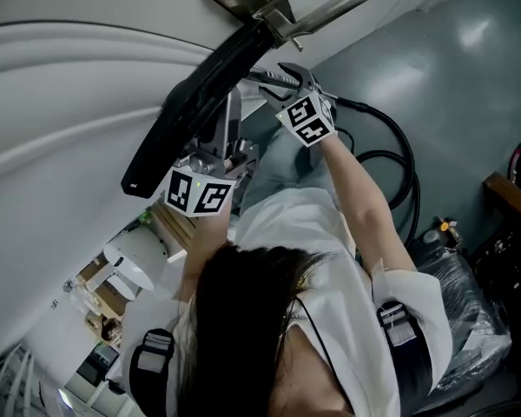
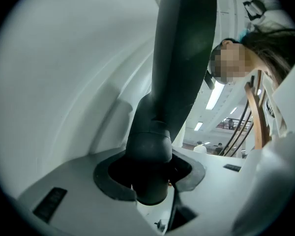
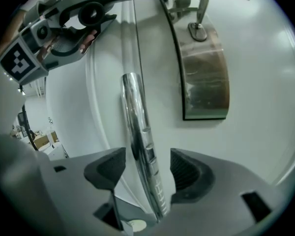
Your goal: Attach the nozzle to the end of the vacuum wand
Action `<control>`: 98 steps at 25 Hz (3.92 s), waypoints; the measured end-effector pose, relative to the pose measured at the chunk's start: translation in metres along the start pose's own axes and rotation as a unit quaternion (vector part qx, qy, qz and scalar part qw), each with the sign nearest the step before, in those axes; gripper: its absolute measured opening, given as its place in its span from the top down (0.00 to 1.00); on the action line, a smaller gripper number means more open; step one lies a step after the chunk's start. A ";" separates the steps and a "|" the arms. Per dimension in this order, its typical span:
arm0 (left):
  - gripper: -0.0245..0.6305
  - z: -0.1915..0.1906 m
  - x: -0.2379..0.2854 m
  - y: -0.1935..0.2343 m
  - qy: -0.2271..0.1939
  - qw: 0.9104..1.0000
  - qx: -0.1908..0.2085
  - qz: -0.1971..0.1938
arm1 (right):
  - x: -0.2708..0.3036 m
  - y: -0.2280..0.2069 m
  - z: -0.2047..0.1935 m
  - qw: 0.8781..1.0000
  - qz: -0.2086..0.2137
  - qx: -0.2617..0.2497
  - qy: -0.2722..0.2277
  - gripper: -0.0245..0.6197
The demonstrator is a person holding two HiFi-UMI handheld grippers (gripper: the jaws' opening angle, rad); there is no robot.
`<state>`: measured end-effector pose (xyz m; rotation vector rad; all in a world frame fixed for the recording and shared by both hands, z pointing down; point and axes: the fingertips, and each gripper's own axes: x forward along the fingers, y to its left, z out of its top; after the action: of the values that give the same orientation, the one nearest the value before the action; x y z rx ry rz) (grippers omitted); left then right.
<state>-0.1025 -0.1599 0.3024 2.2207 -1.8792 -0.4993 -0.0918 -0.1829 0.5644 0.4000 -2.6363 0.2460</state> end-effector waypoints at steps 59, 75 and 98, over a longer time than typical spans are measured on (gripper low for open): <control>0.74 -0.074 -0.043 0.014 0.140 0.988 -0.013 0.061 | -0.044 0.100 0.018 0.988 0.109 -0.079 -0.070 0.74; 0.74 -0.083 -0.040 0.018 0.247 0.968 -0.004 0.050 | -0.041 0.110 0.012 0.987 0.112 -0.104 -0.053 0.74; 0.74 -0.103 -0.035 0.010 0.379 0.925 0.005 0.028 | -0.046 0.109 0.011 0.987 0.111 -0.109 -0.040 0.74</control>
<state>-0.0778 -0.1342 0.4062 1.9355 -1.4969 0.3517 -0.0916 -0.0721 0.5221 0.0441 -2.7488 0.0088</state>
